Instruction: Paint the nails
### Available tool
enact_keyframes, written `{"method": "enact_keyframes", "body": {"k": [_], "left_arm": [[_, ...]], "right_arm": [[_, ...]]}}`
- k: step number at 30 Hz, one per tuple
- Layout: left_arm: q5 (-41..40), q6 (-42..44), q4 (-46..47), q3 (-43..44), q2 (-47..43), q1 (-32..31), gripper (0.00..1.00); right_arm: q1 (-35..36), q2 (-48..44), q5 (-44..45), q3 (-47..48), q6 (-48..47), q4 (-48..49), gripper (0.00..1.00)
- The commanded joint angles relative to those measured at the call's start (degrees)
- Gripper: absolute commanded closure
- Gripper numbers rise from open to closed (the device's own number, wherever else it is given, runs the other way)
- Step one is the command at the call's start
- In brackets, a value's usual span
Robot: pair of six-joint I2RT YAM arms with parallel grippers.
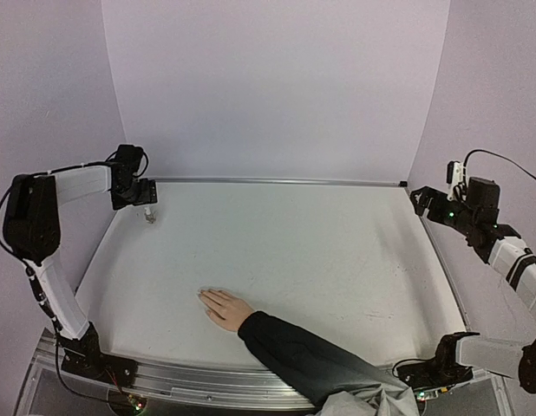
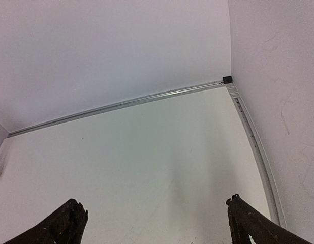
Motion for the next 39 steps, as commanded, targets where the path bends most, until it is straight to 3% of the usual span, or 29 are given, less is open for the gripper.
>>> {"method": "enact_keyframes", "body": {"k": [1,6,10,27,39], "left_arm": [[0.67,0.38,-8.54,14.16,11.44,1.86,0.13],[0.38,2.96,-12.91,28.13,22.90,2.78,0.23],[0.51,2.97,-16.76,34.46,28.16,3.23,0.28],[3.91,2.72,-18.90,37.36,31.99,3.41,0.65],[5.25,4.29,-19.42,36.61,29.90,3.33,0.93]], "right_arm": [[-0.43,-1.32,-5.75,0.13,1.28,2.59,0.02],[-0.52,-2.55,-8.23,0.06,2.06,2.36,0.02],[-0.56,-3.60,-9.66,-0.06,3.04,2.45,0.02],[-0.68,-4.88,-11.60,-0.36,4.33,3.12,0.02],[-0.67,-3.79,-11.99,-0.60,4.84,3.09,0.02]]}}
